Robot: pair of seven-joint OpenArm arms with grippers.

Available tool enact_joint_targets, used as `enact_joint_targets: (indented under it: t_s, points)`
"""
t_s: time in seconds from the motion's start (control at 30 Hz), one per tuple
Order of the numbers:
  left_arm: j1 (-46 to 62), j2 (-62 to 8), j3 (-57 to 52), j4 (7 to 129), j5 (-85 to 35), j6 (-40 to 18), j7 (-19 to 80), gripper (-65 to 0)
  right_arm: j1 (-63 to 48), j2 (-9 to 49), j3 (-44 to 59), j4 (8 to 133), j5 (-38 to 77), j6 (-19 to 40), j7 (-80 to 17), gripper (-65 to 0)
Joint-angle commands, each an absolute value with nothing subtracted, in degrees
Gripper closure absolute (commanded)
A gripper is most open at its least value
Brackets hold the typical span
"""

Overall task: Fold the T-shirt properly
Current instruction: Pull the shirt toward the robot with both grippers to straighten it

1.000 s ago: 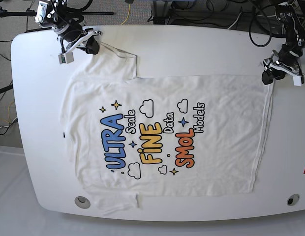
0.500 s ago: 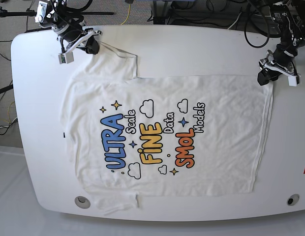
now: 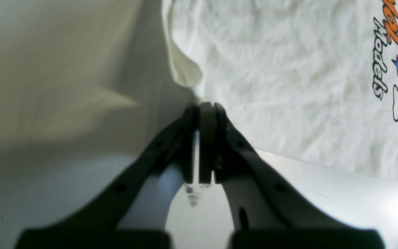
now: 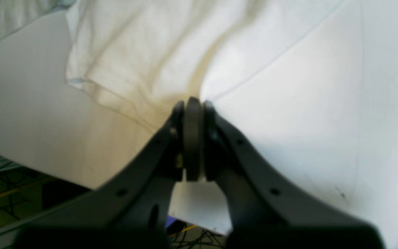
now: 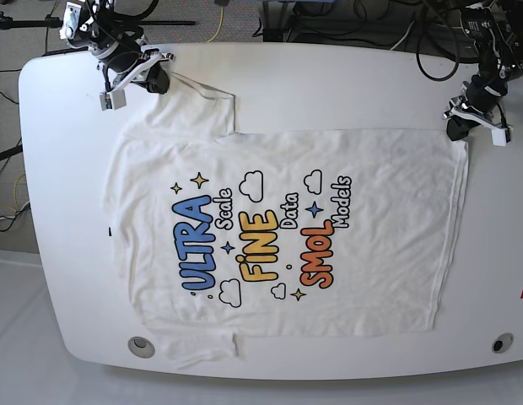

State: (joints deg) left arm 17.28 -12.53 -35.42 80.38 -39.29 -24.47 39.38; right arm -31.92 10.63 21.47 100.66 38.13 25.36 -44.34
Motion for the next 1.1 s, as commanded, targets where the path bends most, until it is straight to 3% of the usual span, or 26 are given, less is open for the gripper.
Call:
enact_joint_targets:
  t_s: [0.0, 1.07]
  points:
    - [17.51, -13.13, -35.28, 80.99, -38.47, -24.12, 40.92, 0.0, -32.11, 11.14, 21.63, 101.11, 37.79, 25.19, -44.15, 0.0]
    - [25.63, -13.33, -36.02, 85.12, -40.78, -24.73, 41.26, 0.0, -36.04, 11.39, 26.88, 101.52, 38.72, 25.78, -45.19, 0.0]
